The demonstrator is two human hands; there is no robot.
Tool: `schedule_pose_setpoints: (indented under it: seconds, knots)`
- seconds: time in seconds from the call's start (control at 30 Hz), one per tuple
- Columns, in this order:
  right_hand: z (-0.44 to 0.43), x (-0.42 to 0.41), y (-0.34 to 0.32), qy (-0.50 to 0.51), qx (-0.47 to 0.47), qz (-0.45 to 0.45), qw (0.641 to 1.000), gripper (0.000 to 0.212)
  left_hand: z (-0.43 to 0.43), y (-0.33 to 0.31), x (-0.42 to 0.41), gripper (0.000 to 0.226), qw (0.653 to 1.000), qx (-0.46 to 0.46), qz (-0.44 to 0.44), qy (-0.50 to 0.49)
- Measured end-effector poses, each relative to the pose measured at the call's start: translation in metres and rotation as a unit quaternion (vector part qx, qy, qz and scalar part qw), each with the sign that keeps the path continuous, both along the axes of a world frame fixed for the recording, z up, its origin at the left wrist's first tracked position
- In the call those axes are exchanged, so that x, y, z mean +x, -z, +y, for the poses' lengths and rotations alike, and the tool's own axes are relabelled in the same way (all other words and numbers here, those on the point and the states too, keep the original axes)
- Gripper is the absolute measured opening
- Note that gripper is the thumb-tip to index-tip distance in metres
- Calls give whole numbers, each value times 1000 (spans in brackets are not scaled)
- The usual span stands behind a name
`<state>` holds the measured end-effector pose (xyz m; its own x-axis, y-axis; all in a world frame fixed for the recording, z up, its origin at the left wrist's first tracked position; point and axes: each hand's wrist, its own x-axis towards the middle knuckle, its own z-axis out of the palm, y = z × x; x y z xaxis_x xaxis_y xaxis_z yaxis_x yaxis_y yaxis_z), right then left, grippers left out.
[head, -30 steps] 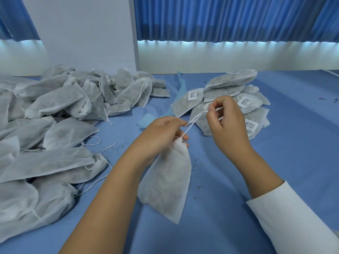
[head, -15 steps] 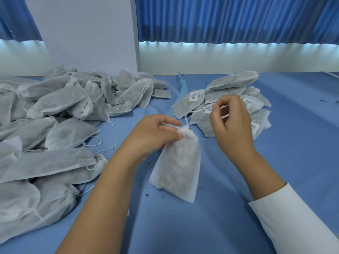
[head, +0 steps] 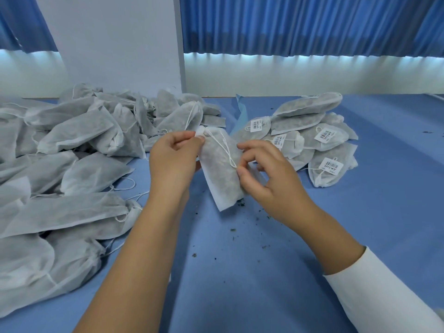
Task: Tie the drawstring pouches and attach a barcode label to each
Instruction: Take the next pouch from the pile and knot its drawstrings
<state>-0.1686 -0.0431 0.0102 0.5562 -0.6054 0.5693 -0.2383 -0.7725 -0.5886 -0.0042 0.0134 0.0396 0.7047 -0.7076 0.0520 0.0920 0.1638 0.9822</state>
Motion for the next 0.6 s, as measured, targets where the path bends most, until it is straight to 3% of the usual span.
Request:
schedule_pose_setpoints:
  seconds: [0.2,0.37,0.47,0.6]
  knots:
    - [1,3,1,-5,113,-44,993,14,0,-1,-8,8,998,-22,22,50]
    - [-2,1,-3,31,118,-79,989,12,-1,0,-15,9,994,14,30,108]
    - [-4,-1,-4,48,113,-92,988,11,-2,1,-18,26,987,56,15,152]
    - [-6,-1,-3,54,96,-88,990,8,0,1,-20,26,985,52,45,159]
